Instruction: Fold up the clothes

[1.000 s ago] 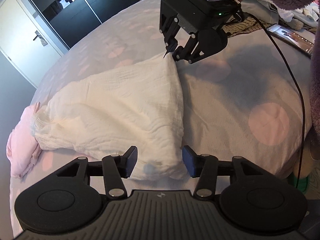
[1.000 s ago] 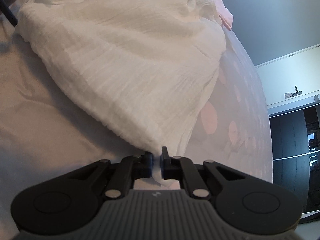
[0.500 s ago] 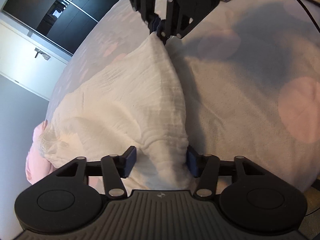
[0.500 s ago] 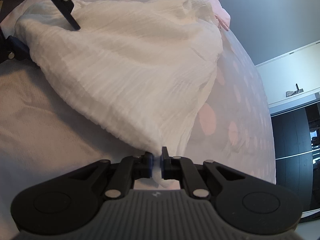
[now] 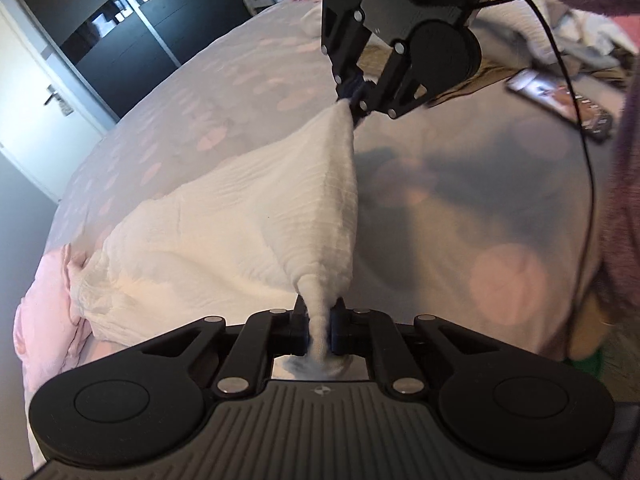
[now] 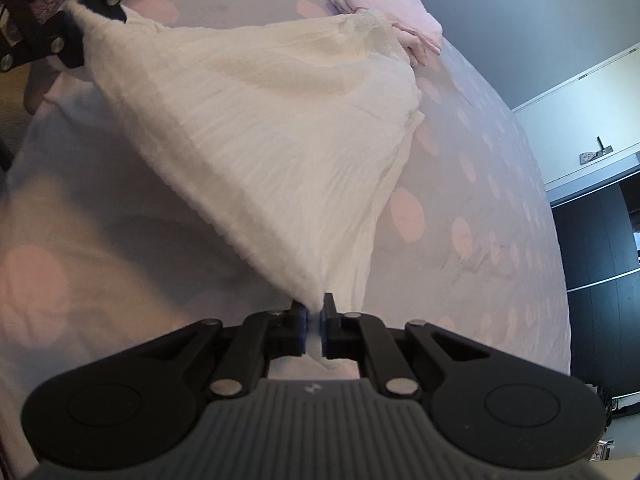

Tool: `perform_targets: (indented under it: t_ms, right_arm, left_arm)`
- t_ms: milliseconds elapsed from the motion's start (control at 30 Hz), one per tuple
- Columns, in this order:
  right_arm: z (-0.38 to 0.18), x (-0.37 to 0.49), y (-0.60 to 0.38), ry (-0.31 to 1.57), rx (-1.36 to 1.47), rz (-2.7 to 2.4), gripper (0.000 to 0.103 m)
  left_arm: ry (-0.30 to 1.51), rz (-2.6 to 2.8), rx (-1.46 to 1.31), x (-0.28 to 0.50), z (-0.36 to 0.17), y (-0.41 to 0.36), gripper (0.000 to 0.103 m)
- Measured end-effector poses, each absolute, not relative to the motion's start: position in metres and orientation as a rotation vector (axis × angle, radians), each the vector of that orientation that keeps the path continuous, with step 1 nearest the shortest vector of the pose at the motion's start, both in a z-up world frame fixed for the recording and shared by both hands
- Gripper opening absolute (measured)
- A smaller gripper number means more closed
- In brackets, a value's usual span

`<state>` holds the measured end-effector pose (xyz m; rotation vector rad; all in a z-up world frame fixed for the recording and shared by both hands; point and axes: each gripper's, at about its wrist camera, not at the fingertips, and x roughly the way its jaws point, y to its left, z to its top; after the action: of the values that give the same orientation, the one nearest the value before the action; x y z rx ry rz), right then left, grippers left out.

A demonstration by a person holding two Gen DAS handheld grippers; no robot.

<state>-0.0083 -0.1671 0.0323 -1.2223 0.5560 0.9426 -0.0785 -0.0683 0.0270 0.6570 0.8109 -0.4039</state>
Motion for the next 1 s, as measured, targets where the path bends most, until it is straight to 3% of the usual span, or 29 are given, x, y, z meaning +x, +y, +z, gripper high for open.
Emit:
perform_targets:
  t_ms: [433, 767, 1000]
  right_arm:
    - [0.075, -0.098, -0.215, 0.627, -1.079, 0.932, 0.007]
    - [0.133, -0.055, -0.174, 0.483, -0.911, 0.876, 0.008]
    - [0.143, 0.017, -0.112, 0.495, -0.869, 0.84, 0.008]
  left_arm:
    - [0.824, -0.674, 0.452, -0.147, 0.08, -0.052, 0.007]
    - [0.839, -0.593, 0.254, -0.093, 0.122, 0.017, 0.007]
    - [0.878, -0.485, 0.19, -0.018, 0.138, 0.075, 0.007]
